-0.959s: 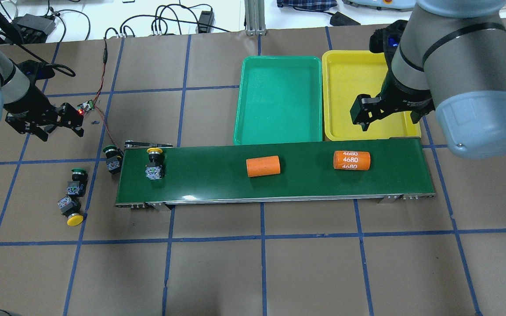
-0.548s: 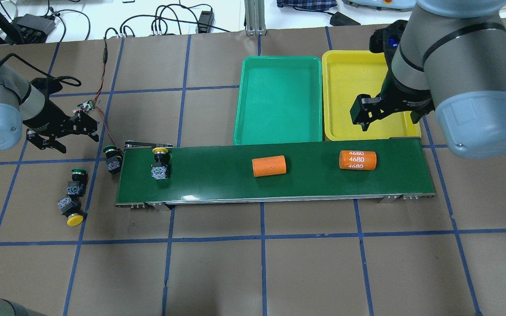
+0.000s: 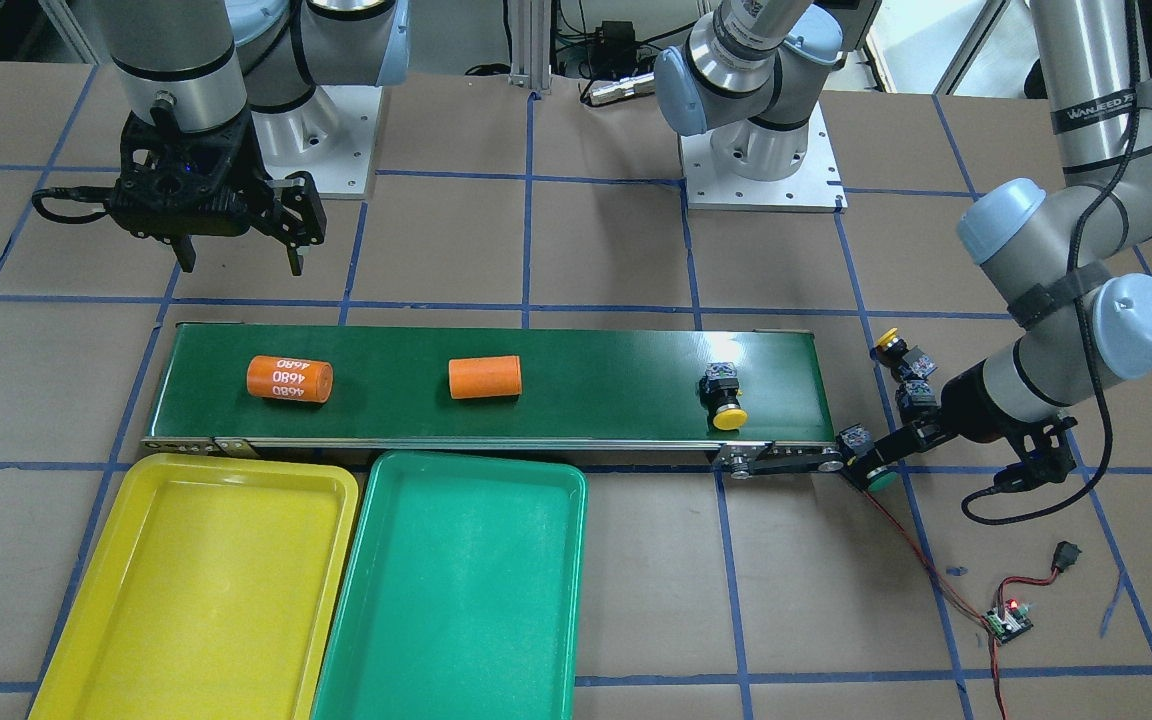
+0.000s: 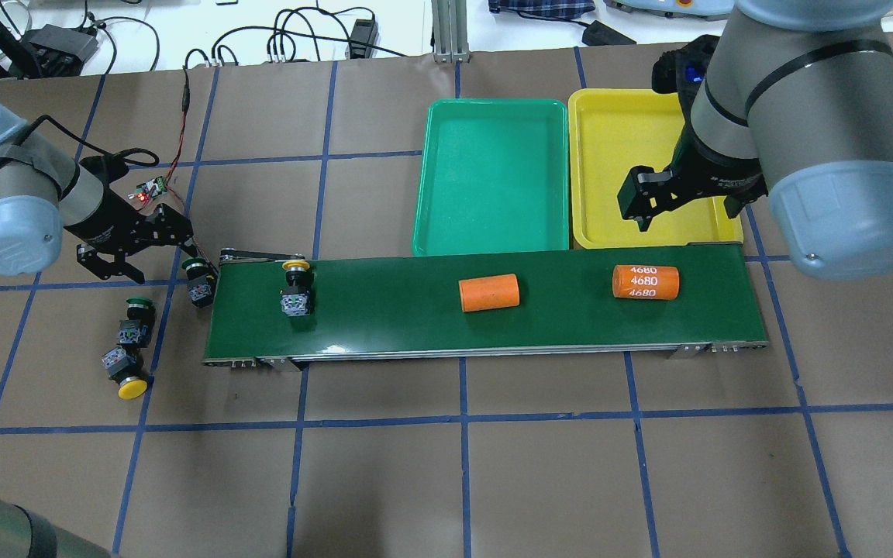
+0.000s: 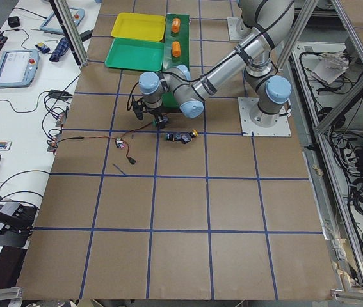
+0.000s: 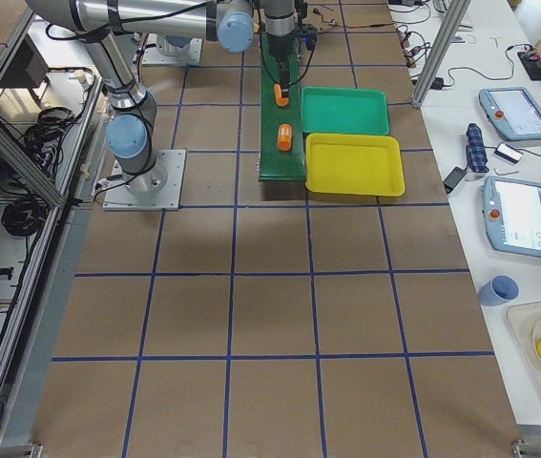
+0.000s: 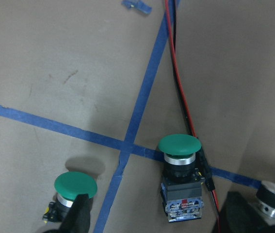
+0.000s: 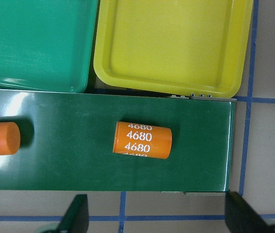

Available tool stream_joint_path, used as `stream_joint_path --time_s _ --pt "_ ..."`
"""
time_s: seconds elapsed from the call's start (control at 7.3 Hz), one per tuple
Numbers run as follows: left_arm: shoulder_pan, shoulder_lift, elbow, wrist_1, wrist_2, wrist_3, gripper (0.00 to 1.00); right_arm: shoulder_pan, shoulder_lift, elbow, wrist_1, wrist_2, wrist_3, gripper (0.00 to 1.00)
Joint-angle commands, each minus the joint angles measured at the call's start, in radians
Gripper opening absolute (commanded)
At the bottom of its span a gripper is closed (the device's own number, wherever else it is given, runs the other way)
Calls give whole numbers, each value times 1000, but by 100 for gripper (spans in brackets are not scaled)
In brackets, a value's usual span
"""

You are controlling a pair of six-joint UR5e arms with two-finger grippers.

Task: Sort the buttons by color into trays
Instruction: 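Lower the left gripper and grasp a green-capped push button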

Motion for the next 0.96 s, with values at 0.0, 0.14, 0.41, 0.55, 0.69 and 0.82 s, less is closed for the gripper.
stream_joint_path --time_s 0.0,0.14,0.41,0.55,0.69,0.82 --pt "0 -27 -28 2 -26 -11 100 0 0 0 -1 -1 0 100" --pt "0 -32 -33 16 -24 -11 100 0 0 2 1 -1 0 100" --pt "4 -55 -31 15 -17 -2 87 0 0 2 -1 -1 -2 100" --pt "8 -59 -30 13 -15 -2 55 0 0 2 -1 0 -2 100" --pt "8 -61 -28 10 -13 -2 18 0 0 2 -1 -1 -2 100" --pt "8 -58 -17 -2 -7 7 0 0 0 2 -1 0 -2 100"
